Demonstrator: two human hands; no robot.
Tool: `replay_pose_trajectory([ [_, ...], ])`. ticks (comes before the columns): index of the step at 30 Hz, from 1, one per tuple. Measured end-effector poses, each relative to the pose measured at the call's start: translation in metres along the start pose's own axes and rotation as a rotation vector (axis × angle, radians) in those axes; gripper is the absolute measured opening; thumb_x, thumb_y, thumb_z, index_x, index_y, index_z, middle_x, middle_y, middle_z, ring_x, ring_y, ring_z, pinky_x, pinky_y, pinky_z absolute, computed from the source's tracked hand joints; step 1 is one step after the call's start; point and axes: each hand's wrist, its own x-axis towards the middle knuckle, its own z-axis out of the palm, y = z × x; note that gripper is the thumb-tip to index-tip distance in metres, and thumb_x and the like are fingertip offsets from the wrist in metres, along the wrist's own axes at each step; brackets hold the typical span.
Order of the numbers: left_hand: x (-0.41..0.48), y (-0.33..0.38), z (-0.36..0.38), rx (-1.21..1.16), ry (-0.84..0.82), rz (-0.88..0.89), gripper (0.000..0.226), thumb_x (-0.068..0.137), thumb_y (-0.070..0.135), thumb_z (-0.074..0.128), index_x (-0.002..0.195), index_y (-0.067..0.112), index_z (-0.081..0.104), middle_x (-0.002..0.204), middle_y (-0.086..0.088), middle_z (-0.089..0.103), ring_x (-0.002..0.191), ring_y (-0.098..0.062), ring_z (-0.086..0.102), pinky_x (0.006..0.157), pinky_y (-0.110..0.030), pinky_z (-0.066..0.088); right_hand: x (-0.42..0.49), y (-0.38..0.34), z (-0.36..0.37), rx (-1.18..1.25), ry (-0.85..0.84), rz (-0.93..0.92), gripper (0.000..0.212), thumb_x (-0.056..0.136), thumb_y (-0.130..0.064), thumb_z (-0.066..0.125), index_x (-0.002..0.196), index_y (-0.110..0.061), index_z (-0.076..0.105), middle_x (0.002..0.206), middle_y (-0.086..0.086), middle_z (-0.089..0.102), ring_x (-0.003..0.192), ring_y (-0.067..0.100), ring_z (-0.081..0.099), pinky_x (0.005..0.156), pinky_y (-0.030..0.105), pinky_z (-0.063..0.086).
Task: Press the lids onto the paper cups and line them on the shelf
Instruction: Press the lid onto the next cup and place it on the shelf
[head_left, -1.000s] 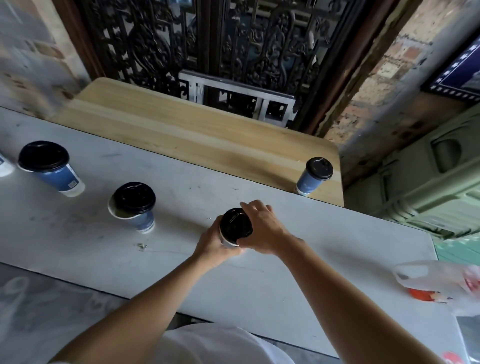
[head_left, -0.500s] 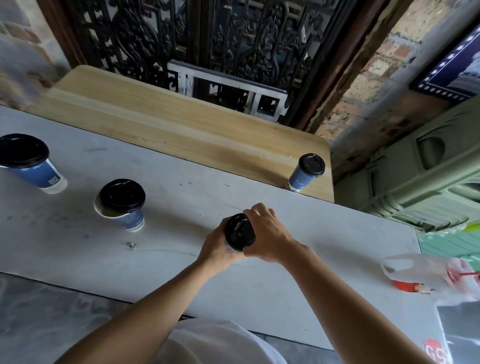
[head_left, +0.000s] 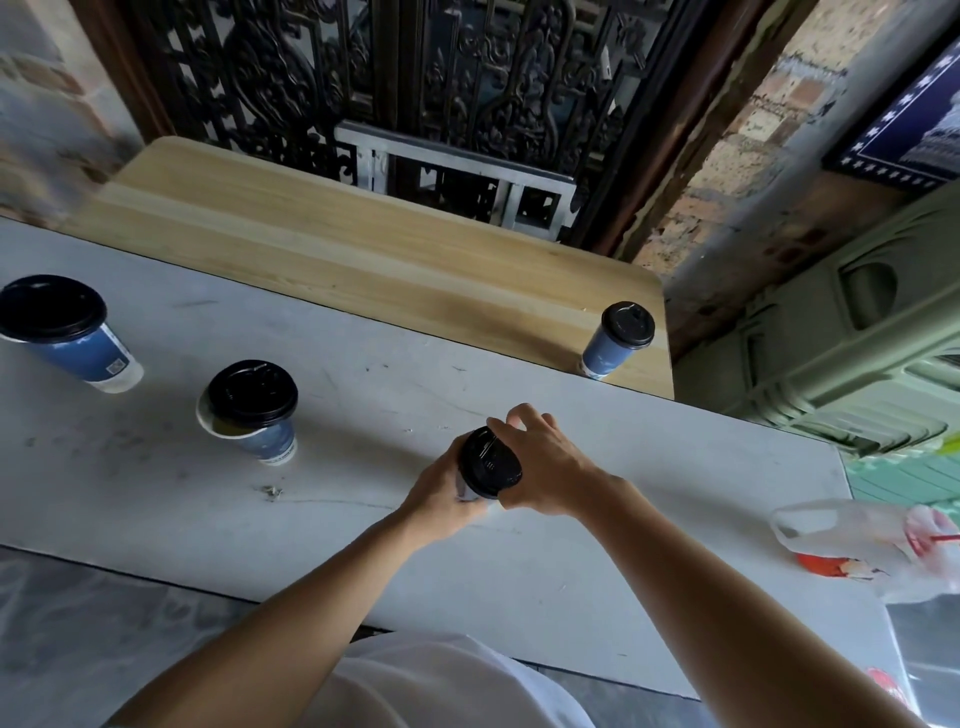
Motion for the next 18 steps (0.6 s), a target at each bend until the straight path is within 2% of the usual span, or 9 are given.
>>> replay_pose_trajectory([
  [2,-0.001,0.005,-0.009,-0.177,-0.025,-0.09,0.055,0.073,0.015,0.066,0.122,0.041,0.063,0.117,0.009,0.072,0.117,-0.012,0.064,0.094,-0.03,0.056,0.0,0.004,0.003,0.09,0.008,0.02,0.089,0.074,-0.028,0.077,0.152,-0.028,0.034,0.144,-0.001,0.029,0.125,0.025,0.031,0.095,0.039,0.051],
  [4,-0.001,0.013,-0.015,-0.546,0.013,-0.254,0.033,0.08,0.021,0.06,0.104,0.036,0.076,0.112,0.007,0.076,0.114,-0.013,0.066,0.09,-0.038,0.058,0.0,0.008,0.006,0.165,0.029,0.042,0.091,0.076,-0.028,0.078,0.155,-0.03,0.033,0.146,-0.002,0.029,0.128,0.025,0.03,0.097,0.031,0.043],
  [6,-0.002,0.018,-0.016,-0.731,0.054,-0.334,0.026,0.094,0.025,0.055,0.105,0.03,0.078,0.119,0.005,0.074,0.116,-0.012,0.065,0.091,-0.047,0.057,0.0,0.01,0.012,0.237,0.066,0.062,0.091,0.076,-0.029,0.081,0.155,-0.03,0.035,0.146,-0.001,0.032,0.128,0.025,0.031,0.095,0.026,0.037],
  [10,-0.002,0.025,-0.007,-0.577,0.095,-0.295,0.027,0.099,0.039,0.055,0.116,0.026,0.071,0.127,0.003,0.068,0.119,-0.014,0.063,0.093,-0.05,0.059,-0.007,0.012,0.024,0.454,0.193,0.119,0.088,0.07,-0.025,0.086,0.149,-0.026,0.046,0.143,0.0,0.041,0.13,0.026,0.037,0.1,0.026,0.035],
  [13,-0.004,0.023,-0.003,-0.575,0.135,-0.258,0.03,0.102,0.042,0.05,0.119,0.025,0.069,0.125,0.004,0.068,0.115,-0.01,0.064,0.09,-0.047,0.061,-0.014,0.014,0.033,0.667,0.243,0.169,0.078,0.074,-0.022,0.086,0.145,-0.02,0.052,0.139,0.0,0.048,0.126,0.02,0.049,0.104,0.035,0.046],
  [15,-0.008,0.02,-0.003,-0.574,0.138,-0.221,0.03,0.103,0.045,0.047,0.117,0.03,0.069,0.124,0.008,0.068,0.113,-0.004,0.064,0.085,-0.041,0.061,-0.018,0.013,0.041,0.942,0.272,0.253,0.059,0.086,-0.026,0.078,0.14,-0.016,0.057,0.129,0.0,0.06,0.112,0.016,0.062,0.095,0.034,0.052],
  [16,-0.01,0.018,-0.002,-0.571,0.14,-0.203,0.029,0.103,0.047,0.046,0.114,0.033,0.07,0.123,0.011,0.068,0.113,-0.002,0.063,0.082,-0.037,0.061,-0.019,0.01,0.046,1.152,0.297,0.313,0.045,0.093,-0.027,0.071,0.134,-0.014,0.062,0.121,0.003,0.066,0.102,0.015,0.066,0.087,0.03,0.055],
  [18,-0.012,0.017,0.0,-0.552,0.16,-0.191,0.026,0.103,0.048,0.047,0.105,0.04,0.072,0.116,0.017,0.07,0.11,0.001,0.064,0.077,-0.032,0.062,-0.023,0.005,0.054,1.547,0.331,0.42,0.023,0.101,-0.023,0.058,0.114,-0.009,0.071,0.104,0.007,0.073,0.085,0.015,0.07,0.073,0.025,0.056],
])
